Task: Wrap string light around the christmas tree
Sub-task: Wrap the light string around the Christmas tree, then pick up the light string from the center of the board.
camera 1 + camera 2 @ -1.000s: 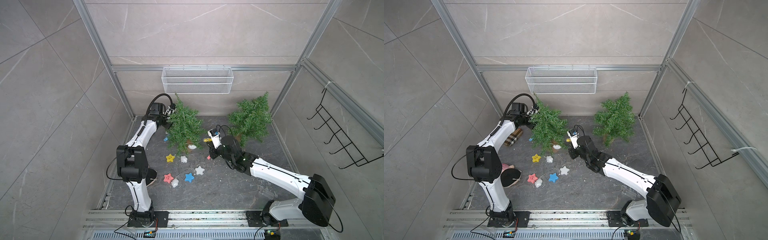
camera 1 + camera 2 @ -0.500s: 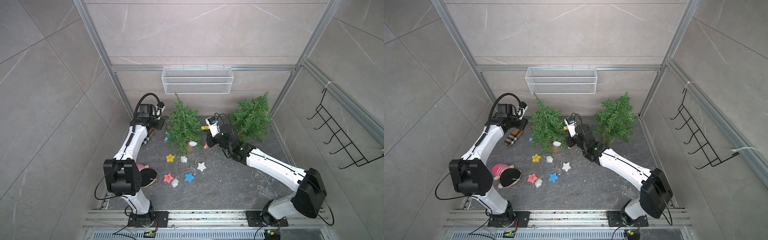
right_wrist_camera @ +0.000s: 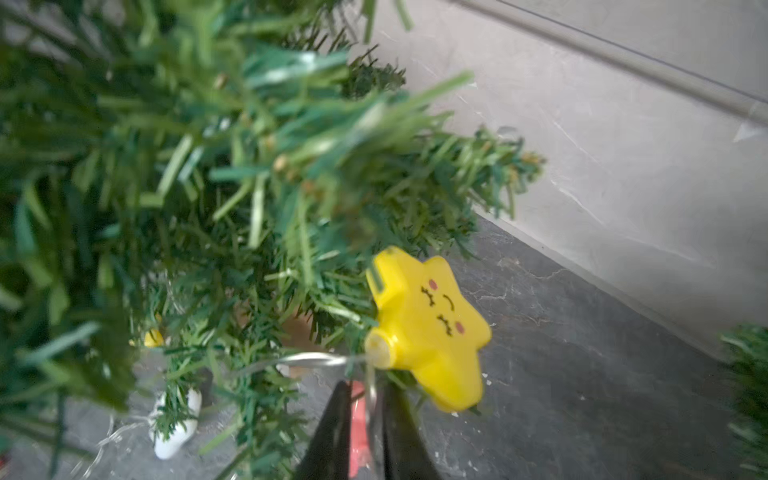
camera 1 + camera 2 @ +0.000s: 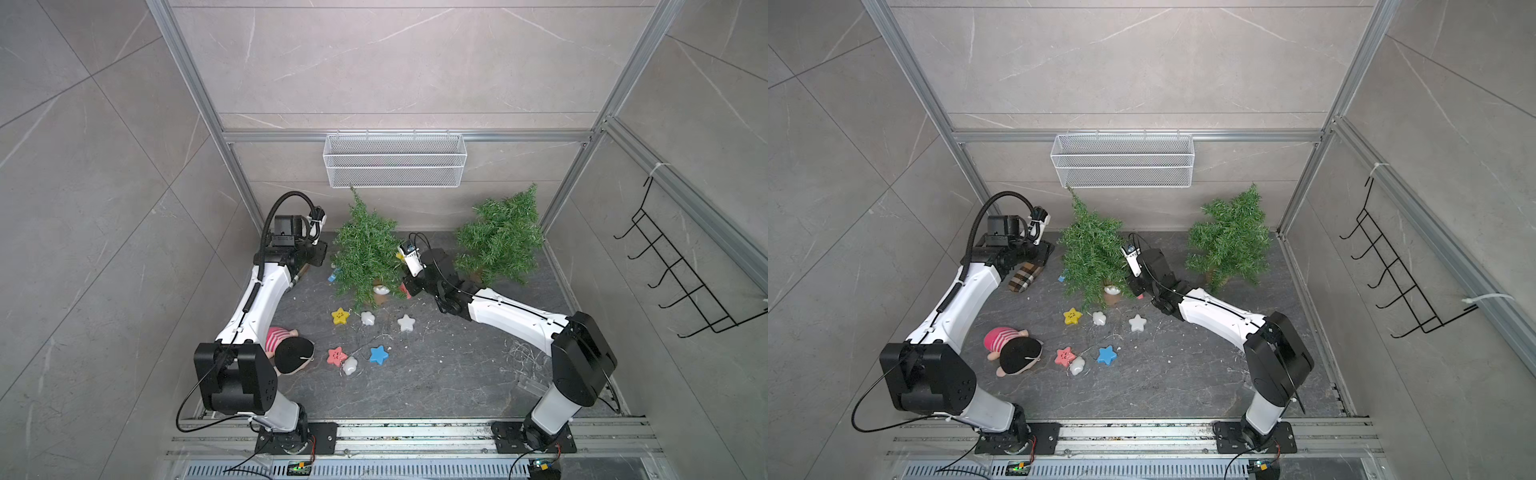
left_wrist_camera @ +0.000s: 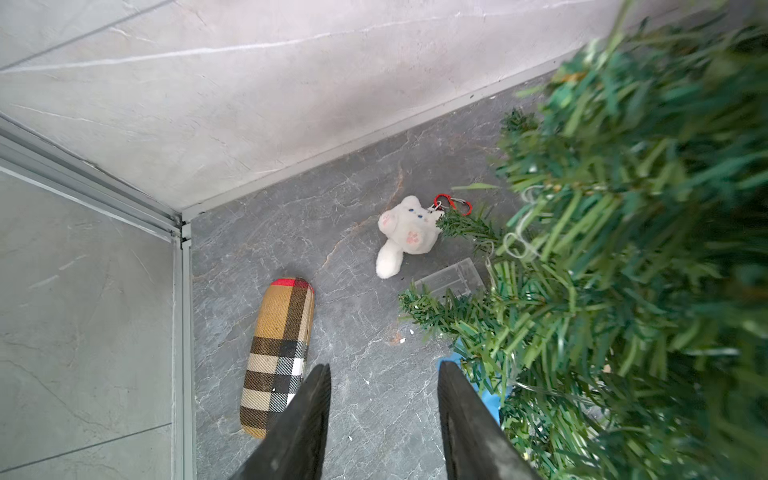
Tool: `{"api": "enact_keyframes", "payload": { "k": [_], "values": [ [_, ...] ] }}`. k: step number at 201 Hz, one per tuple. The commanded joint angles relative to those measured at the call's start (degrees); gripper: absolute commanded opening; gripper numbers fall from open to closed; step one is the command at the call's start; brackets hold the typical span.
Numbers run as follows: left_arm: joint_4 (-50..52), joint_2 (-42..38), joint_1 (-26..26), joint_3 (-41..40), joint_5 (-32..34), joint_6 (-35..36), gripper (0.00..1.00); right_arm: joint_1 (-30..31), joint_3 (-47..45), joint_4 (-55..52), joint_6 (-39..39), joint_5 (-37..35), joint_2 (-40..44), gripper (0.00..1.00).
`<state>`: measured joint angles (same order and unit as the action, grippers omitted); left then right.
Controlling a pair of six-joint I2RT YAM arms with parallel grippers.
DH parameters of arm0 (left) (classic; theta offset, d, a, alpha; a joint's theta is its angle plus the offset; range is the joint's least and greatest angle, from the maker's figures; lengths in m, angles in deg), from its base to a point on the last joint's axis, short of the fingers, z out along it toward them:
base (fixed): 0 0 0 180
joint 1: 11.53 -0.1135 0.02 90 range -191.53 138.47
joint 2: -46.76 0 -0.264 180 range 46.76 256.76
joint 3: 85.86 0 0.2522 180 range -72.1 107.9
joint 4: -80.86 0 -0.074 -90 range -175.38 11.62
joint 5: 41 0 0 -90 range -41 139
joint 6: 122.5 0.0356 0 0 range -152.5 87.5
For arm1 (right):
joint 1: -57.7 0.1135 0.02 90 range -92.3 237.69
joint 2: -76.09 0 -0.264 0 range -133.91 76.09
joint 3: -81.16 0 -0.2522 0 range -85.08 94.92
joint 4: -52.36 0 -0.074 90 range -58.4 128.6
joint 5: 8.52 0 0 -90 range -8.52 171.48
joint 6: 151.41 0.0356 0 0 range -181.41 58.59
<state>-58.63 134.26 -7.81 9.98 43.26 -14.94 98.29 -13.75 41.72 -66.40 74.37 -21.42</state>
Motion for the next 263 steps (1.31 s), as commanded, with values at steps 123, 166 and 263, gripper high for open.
{"api": "enact_keyframes", "payload": {
  "k": [123,166,263],
  "values": [
    [13.79,-19.08,4.73,-10.38,12.58,-23.34,0.35,-1.04,-9.66,-27.88,34.43,7.62,14.47,0.47],
    [22.74,-21.08,4.63,-12.18,12.08,-29.11,0.35,14.79,-10.41,-29.91,46.67,-0.11,11.28,0.47],
    [19.27,-23.06,-0.86,-15.68,4.09,-33.13,0.36,26.98,19.61,-35.41,33.65,-3.09,-20.85,0.50]
  ]
}}
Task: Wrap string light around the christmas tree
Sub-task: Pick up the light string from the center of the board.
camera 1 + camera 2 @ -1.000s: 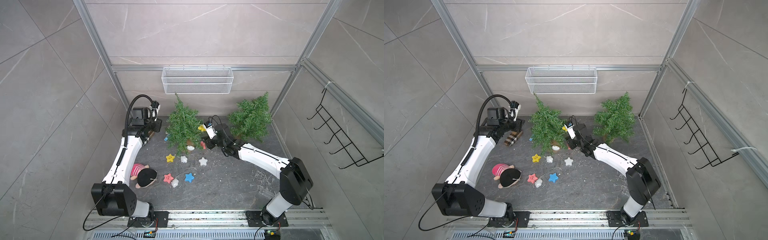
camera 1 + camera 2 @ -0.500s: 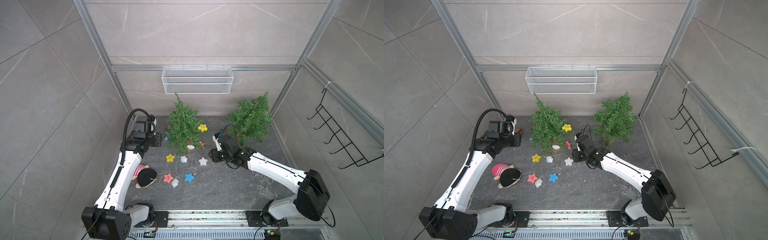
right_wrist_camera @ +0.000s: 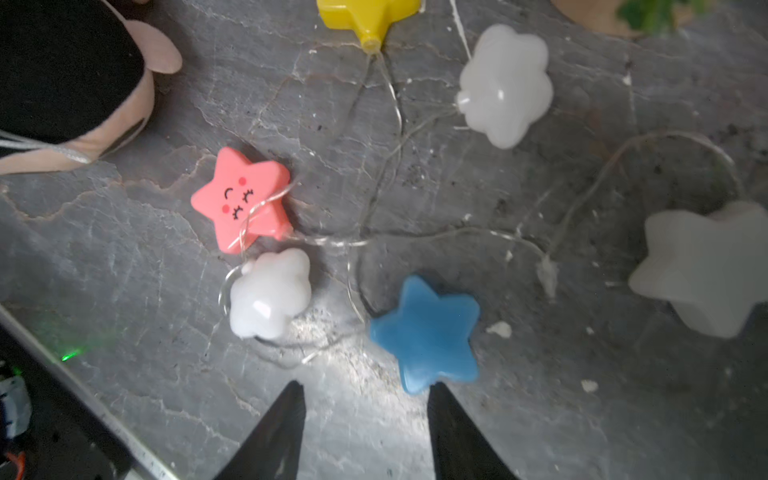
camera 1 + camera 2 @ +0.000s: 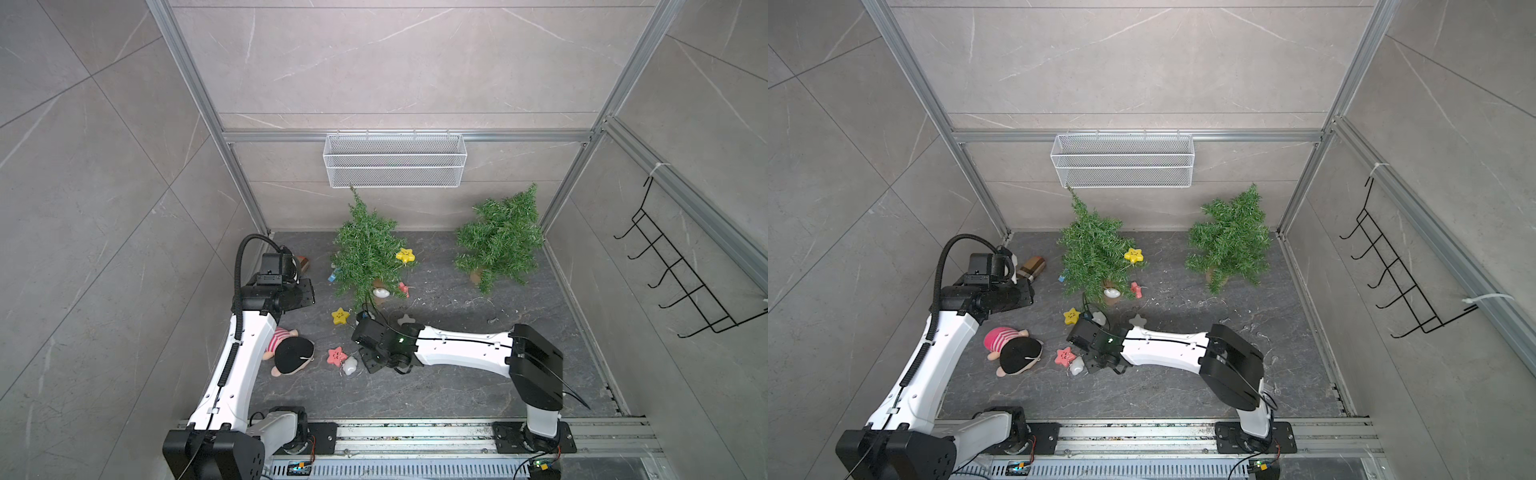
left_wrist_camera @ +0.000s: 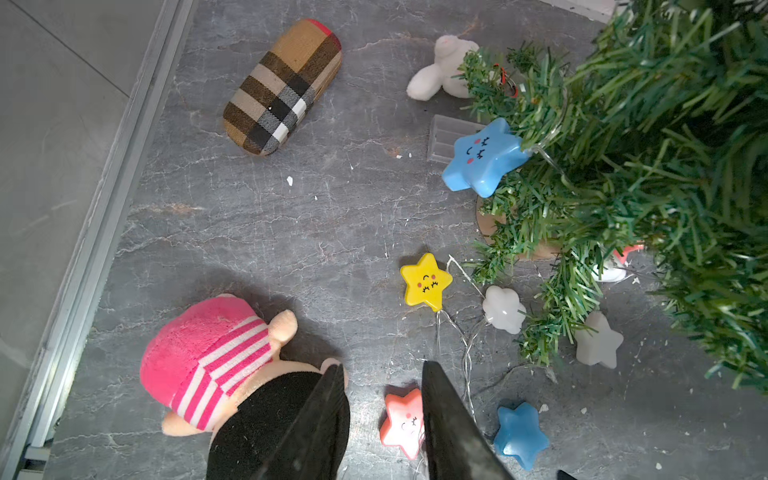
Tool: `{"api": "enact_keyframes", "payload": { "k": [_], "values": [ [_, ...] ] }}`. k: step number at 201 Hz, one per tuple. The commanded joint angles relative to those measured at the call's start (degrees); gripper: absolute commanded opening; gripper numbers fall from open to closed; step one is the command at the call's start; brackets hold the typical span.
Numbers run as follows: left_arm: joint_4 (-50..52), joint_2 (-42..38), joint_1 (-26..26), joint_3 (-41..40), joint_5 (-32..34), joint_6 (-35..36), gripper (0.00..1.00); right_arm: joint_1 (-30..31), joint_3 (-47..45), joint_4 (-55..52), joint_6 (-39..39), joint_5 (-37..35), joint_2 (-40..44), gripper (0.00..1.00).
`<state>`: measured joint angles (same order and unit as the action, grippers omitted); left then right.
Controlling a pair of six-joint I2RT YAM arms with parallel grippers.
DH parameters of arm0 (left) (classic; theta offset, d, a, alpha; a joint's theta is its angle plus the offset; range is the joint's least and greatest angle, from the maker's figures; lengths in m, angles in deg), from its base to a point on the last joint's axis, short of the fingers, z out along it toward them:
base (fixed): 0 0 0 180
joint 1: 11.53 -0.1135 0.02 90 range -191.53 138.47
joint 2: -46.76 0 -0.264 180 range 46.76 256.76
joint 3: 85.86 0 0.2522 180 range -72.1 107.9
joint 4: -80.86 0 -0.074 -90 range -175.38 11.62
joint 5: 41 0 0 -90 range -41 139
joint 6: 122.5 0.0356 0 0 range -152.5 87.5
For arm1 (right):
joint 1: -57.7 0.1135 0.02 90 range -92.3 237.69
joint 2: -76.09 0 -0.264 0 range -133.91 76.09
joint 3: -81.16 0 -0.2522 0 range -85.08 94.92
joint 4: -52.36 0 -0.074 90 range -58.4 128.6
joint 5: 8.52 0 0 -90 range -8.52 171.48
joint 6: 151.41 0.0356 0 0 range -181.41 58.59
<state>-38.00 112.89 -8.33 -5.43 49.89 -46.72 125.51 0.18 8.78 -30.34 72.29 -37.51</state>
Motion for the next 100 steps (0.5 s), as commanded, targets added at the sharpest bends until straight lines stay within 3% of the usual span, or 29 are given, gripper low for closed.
{"api": "enact_keyframes", "payload": {
  "k": [1,62,100],
  "values": [
    [-1.39,-1.74,-0.32,-0.34,-2.63,-1.35,0.36,-0.23,5.88,-2.50,-2.42,-0.92,-4.99,0.50],
    [-2.19,-1.81,-0.46,-0.36,-3.39,-1.25,0.37,0.11,14.39,-7.66,-1.01,-0.94,-15.03,0.42],
    [-2.89,-1.71,-0.36,0.10,-3.59,-1.45,0.36,0.09,13.54,-7.04,0.28,-0.30,-16.30,0.25]
  ]
}}
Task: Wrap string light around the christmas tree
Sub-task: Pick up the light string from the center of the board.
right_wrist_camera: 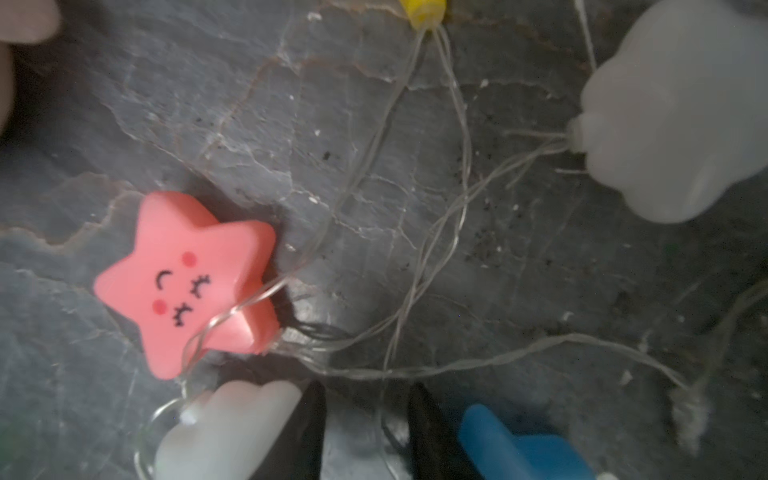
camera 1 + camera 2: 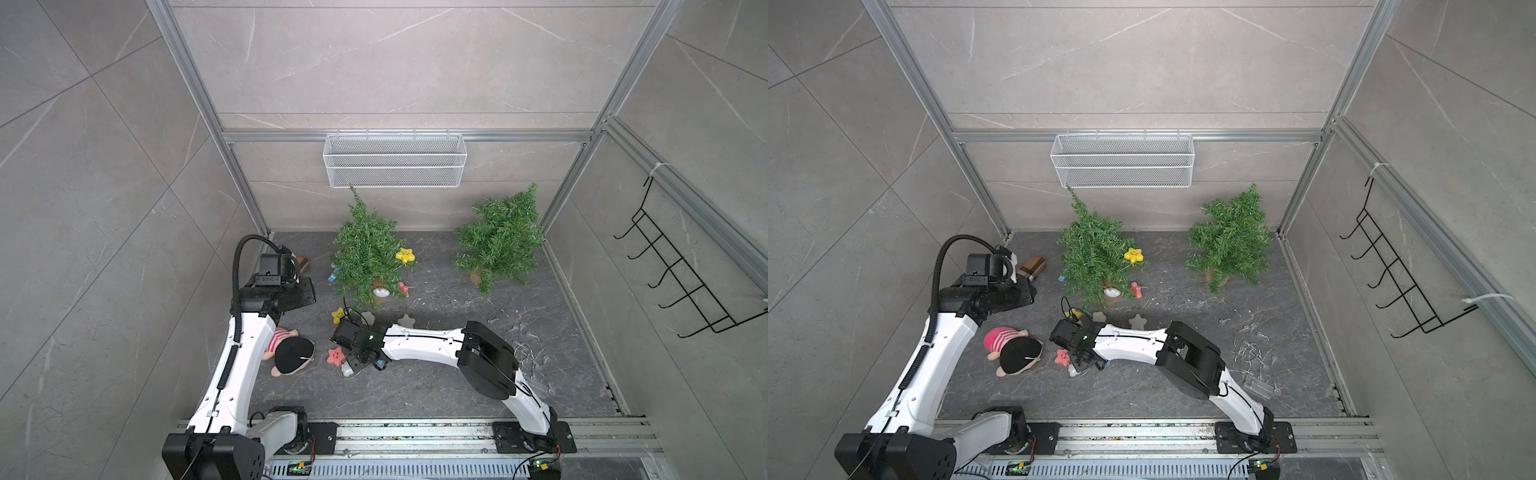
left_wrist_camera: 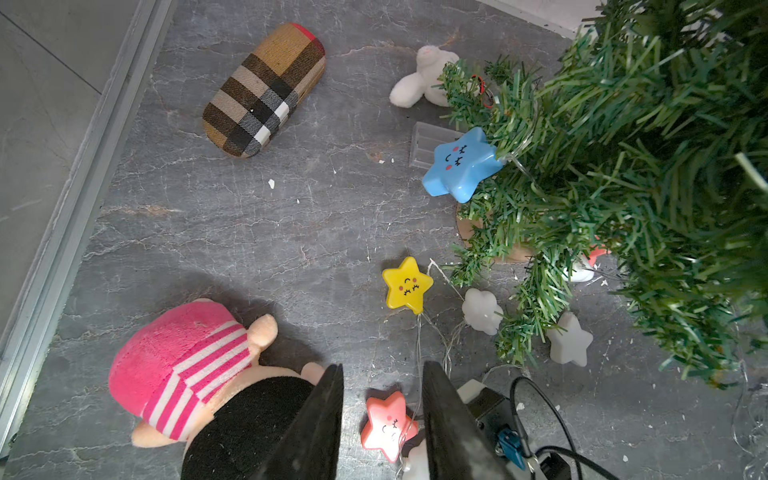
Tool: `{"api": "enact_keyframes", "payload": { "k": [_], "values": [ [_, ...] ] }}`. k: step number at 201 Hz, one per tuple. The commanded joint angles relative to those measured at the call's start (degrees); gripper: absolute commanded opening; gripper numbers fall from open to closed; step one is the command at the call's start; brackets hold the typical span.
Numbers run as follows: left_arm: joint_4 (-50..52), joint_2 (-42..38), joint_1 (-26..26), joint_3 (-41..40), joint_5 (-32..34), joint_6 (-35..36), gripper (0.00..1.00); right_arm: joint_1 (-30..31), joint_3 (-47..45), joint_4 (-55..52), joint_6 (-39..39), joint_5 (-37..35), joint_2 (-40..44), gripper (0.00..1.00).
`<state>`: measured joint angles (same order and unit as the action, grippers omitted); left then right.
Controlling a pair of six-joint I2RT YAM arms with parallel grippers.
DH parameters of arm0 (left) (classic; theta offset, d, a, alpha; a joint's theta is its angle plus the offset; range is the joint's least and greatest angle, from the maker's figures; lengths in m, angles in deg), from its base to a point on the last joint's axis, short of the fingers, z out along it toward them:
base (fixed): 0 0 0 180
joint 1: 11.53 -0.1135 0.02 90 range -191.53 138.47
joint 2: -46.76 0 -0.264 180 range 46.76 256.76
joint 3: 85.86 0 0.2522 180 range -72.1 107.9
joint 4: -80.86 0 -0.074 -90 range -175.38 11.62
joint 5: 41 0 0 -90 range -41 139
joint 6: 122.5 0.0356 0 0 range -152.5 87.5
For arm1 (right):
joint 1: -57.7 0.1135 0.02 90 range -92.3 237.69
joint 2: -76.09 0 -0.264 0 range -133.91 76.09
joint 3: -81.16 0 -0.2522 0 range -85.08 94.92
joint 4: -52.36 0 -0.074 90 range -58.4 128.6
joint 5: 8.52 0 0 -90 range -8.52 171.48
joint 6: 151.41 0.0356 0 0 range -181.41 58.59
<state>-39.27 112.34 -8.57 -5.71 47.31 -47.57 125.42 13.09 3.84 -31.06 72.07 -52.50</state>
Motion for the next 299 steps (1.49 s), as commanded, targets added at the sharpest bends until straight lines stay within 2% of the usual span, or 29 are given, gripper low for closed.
{"api": "enact_keyframes", "payload": {
  "k": [1,30,52,78,99,123,153,211,237,273,299],
  "values": [
    [-1.63,-1.16,-0.18,0.44,-0.98,-0.59,0.36,0.20,0.66,-2.13,1.01,-0.08,-1.26,0.24],
    [-0.93,-1.05,-0.16,1.72,-1.08,-0.38,0.36,0.28,-1.77,-2.17,0.49,-0.83,3.00,0.07],
    [2.17,-1.70,-0.17,5.11,0.20,1.61,0.36,0.46,-7.43,-2.33,-2.58,-1.09,14.22,0.00],
    [4.91,-2.87,-0.15,9.17,-0.49,3.97,0.37,0.48,-14.37,-2.50,-8.17,-0.45,30.61,0.00],
    [5.74,-3.44,0.03,12.06,-5.10,4.86,0.37,0.40,-15.82,-5.01,-12.66,-1.15,40.95,0.00],
    [5.58,-4.64,0.53,14.80,-8.29,6.16,0.37,-0.70,-12.99,-9.51,-16.67,-4.27,47.78,0.00],
    [3.72,-5.49,0.93,17.12,-10.21,7.83,0.37,-7.83,-8.24,-12.61,-18.38,-3.70,53.05,0.00],
    [-0.18,-1.51,1.25,20.04,-10.79,8.85,0.37,-19.03,7.23,-16.14,-21.13,-2.81,50.72,0.00],
    [-2.78,1.84,1.26,22.79,-10.07,8.91,0.37,-21.47,14.88,-15.42,-23.10,-3.18,46.81,0.00],
    [-3.87,9.23,1.25,30.47,-9.97,9.20,0.37,-27.34,29.96,-14.83,-24.16,-0.46,37.06,0.00],
    [-3.30,14.31,1.26,36.79,-9.42,10.86,0.37,-31.45,44.92,-17.76,-23.70,1.41,26.76,0.00]
  ]
}}
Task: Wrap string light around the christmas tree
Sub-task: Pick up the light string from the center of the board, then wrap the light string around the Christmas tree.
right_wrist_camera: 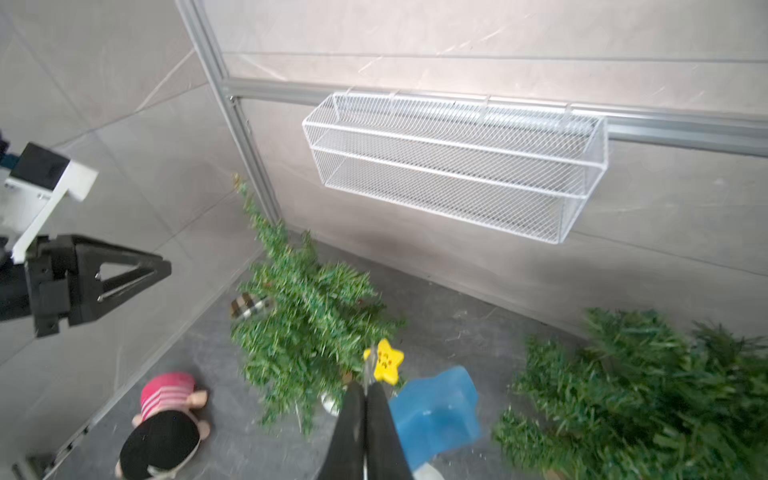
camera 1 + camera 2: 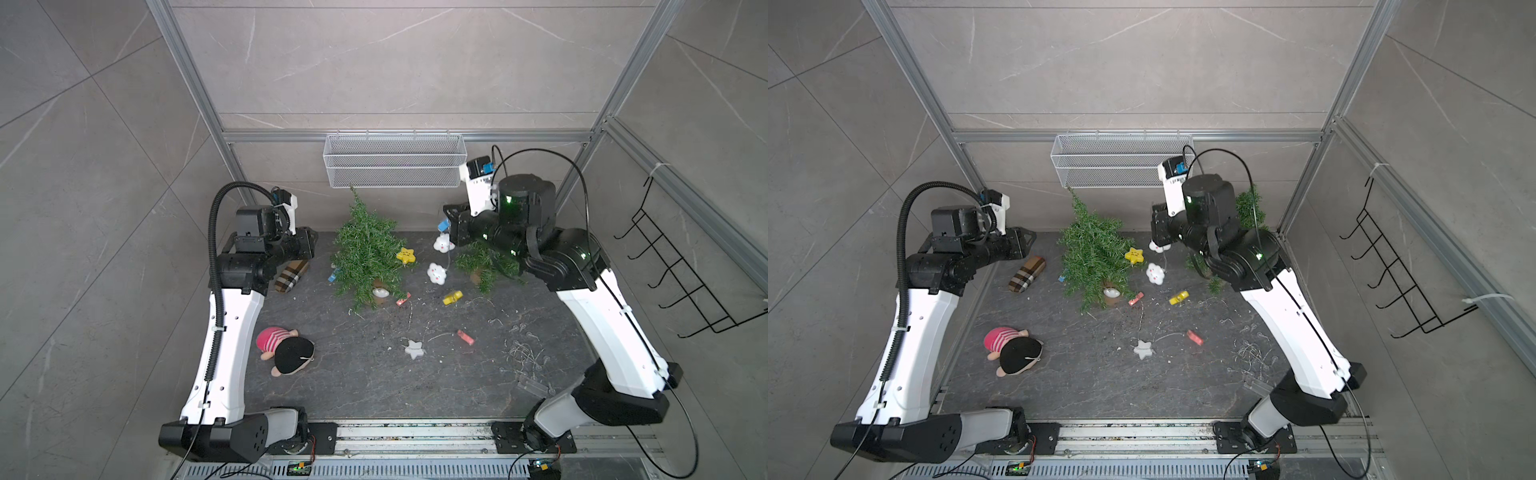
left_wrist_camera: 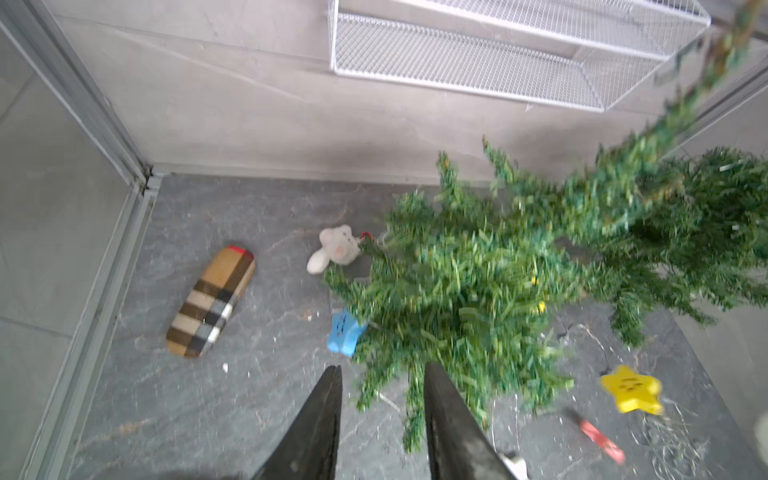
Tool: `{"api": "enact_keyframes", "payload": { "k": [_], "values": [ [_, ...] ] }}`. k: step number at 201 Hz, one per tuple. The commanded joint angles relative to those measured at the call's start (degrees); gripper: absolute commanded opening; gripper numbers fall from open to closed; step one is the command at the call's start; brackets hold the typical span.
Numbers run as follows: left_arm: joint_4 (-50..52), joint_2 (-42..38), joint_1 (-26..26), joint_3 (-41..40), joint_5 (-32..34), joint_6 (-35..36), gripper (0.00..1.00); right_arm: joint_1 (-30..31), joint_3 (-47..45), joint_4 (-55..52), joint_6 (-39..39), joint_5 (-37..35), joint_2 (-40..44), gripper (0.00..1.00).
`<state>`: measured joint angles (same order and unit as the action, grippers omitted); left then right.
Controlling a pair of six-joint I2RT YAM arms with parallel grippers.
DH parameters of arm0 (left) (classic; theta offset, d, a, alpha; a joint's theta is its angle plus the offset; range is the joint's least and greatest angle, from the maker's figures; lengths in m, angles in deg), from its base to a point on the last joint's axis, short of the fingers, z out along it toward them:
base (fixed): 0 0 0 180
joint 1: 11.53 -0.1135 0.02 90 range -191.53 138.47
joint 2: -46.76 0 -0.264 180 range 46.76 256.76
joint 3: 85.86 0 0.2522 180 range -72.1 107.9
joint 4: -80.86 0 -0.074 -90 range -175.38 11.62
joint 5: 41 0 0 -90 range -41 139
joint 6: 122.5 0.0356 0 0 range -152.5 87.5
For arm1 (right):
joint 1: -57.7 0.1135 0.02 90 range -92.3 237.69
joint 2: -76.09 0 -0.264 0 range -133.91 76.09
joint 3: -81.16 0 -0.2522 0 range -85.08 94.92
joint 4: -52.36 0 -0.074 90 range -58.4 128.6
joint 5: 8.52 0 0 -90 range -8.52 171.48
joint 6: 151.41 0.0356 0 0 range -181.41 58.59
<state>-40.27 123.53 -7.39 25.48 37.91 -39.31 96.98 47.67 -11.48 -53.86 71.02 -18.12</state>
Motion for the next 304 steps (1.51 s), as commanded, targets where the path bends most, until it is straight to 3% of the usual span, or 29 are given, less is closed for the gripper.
{"api": "enact_keyframes", "payload": {
  "k": [1,37,90,123,163,183,199,224,246,263,281,304],
  "values": [
    [-2.30,3.34,0.03,5.82,0.00,2.59,0.37,-3.13,10.91,-2.59,-0.89,2.50,-8.16,0.00],
    [-3.23,10.61,-0.60,11.50,-3.91,3.42,0.41,-6.11,28.16,-5.55,-0.85,3.30,-19.26,0.00],
    [-5.68,19.88,-3.24,19.48,-9.85,4.53,0.49,-9.43,24.04,4.09,0.31,7.58,-21.09,0.00],
    [-7.35,26.14,-3.18,22.93,-13.73,4.51,0.50,-10.09,27.40,5.49,-5.76,4.24,-26.65,0.00],
    [-9.33,28.93,-3.15,22.38,-13.61,7.66,0.50,-12.21,27.71,7.14,-9.44,6.10,-29.27,0.00],
    [-13.47,29.46,-3.02,20.77,-14.96,10.69,0.50,-12.33,25.18,14.41,-9.62,9.72,-30.34,0.00],
    [-17.30,30.86,-2.91,20.73,-16.63,12.90,0.51,-12.48,28.47,18.98,-10.47,10.36,-33.96,0.00],
    [-17.83,36.86,-3.10,27.82,-21.78,13.48,0.54,-12.58,35.97,27.64,-9.38,12.32,-41.72,0.00],
    [-16.73,43.17,-2.91,35.59,-29.87,12.11,0.55,-12.56,32.63,45.21,-5.37,14.53,-45.66,0.00],
    [-22.51,45.88,-2.66,35.70,-35.18,10.17,0.56,-12.48,36.79,56.87,-1.07,13.46,-52.17,0.00],
    [-28.50,47.86,-2.11,34.27,-38.74,8.09,0.59,-12.39,40.93,64.29,4.18,10.48,-58.10,0.00],
    [-27.61,50.72,-0.19,36.98,-41.41,8.72,0.59,-11.63,35.75,69.68,8.21,11.19,-57.01,0.00]
  ]
}}
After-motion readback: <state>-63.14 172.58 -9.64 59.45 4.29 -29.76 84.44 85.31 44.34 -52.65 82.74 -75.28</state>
